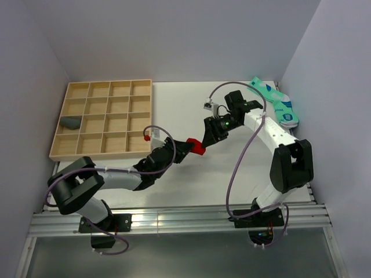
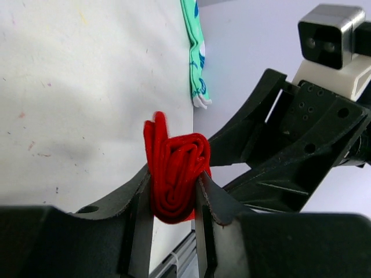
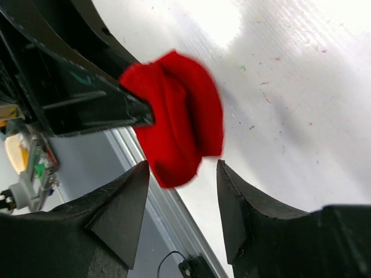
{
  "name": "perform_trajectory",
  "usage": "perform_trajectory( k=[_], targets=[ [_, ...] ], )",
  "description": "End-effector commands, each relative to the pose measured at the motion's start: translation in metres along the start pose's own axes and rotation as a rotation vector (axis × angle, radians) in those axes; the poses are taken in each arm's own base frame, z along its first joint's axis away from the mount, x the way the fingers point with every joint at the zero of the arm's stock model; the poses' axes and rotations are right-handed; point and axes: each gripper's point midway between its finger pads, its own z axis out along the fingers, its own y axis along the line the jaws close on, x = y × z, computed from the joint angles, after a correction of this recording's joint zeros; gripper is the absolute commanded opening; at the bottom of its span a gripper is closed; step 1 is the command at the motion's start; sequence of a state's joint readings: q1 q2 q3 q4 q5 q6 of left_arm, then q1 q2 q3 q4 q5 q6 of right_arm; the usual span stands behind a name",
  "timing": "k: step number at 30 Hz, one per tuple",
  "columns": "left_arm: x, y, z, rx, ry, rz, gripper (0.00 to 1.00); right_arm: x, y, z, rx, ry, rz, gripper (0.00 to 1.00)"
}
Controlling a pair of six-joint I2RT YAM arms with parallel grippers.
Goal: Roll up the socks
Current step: Place the sock in the storage box.
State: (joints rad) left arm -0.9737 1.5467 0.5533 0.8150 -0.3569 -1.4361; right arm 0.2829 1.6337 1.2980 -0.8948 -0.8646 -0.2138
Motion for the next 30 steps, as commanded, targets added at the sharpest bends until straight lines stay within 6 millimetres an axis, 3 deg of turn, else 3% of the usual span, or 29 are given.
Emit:
perform_trajectory(
  k=[1, 4, 7, 8, 9, 10, 11, 12, 13, 14, 16, 17, 19, 20, 22, 26, 27, 28, 30],
  targets=[
    [-0.021, -0.016, -0.009, 0.038, -0.066, 0.037, 0.0, -0.019, 0.009, -0.017, 0.064, -0.073, -0.091, 0.58],
    [-0.038, -0.018, -0.018, 0.035, -0.094, 0.046, 0.0, -0.02, 0.004, -0.024, 0.107, -0.081, -0.108, 0.59],
    [-0.068, -0.019, -0.033, 0.008, -0.156, 0.085, 0.0, -0.021, -0.002, -0.031, 0.136, -0.088, -0.119, 0.59],
    [-0.085, -0.016, -0.038, -0.008, -0.193, 0.094, 0.0, -0.023, -0.007, -0.035, 0.15, -0.094, -0.128, 0.59],
    [-0.099, -0.032, -0.05, 0.027, -0.225, 0.105, 0.0, -0.023, -0.012, -0.037, 0.17, -0.095, -0.127, 0.59],
    [-0.108, -0.019, -0.056, -0.034, -0.236, 0.136, 0.0, -0.023, -0.015, -0.039, 0.18, -0.097, -0.13, 0.59],
    [-0.129, -0.017, -0.062, -0.056, -0.287, 0.146, 0.0, -0.025, -0.018, -0.041, 0.19, -0.102, -0.141, 0.59],
    [-0.144, -0.03, -0.074, -0.034, -0.324, 0.174, 0.0, -0.026, -0.023, -0.043, 0.202, -0.103, -0.135, 0.59],
    [-0.154, -0.019, -0.08, -0.09, -0.338, 0.199, 0.0, -0.026, -0.026, -0.044, 0.209, -0.102, -0.136, 0.59],
    [-0.18, -0.018, -0.087, -0.107, -0.401, 0.204, 0.0, -0.028, -0.028, -0.045, 0.209, -0.103, -0.143, 0.59],
    [-0.208, -0.025, -0.103, -0.105, -0.46, 0.242, 0.0, -0.031, -0.029, -0.047, 0.207, -0.108, -0.151, 0.59],
    [-0.232, -0.015, -0.11, -0.149, -0.501, 0.241, 0.0, -0.032, -0.03, -0.047, 0.207, -0.109, -0.159, 0.59],
    [-0.257, -0.013, -0.115, -0.171, -0.53, 0.259, 0.0, -0.036, -0.033, -0.049, 0.215, -0.125, -0.174, 0.59],
    [-0.288, -0.006, -0.126, -0.202, -0.604, 0.249, 0.0, -0.035, -0.035, -0.049, 0.22, -0.127, -0.181, 0.59],
    [-0.307, 0.0, -0.126, -0.208, -0.603, 0.253, 0.0, -0.037, -0.037, -0.05, 0.222, -0.135, -0.193, 0.59],
    [-0.371, 0.025, -0.143, -0.235, -0.703, 0.234, 0.0, -0.034, -0.039, -0.051, 0.227, -0.125, -0.215, 0.59],
    [-0.381, 0.04, -0.14, -0.26, -0.698, 0.215, 0.0, -0.032, -0.041, -0.051, 0.23, -0.121, -0.215, 0.59],
    [-0.386, 0.036, -0.137, -0.227, -0.679, 0.222, 0.0, -0.031, -0.041, -0.051, 0.23, -0.121, -0.216, 0.59],
    [-0.407, 0.059, -0.138, -0.269, -0.687, 0.184, 0.0, -0.028, -0.043, -0.052, 0.237, -0.119, -0.226, 0.58]
  ],
)
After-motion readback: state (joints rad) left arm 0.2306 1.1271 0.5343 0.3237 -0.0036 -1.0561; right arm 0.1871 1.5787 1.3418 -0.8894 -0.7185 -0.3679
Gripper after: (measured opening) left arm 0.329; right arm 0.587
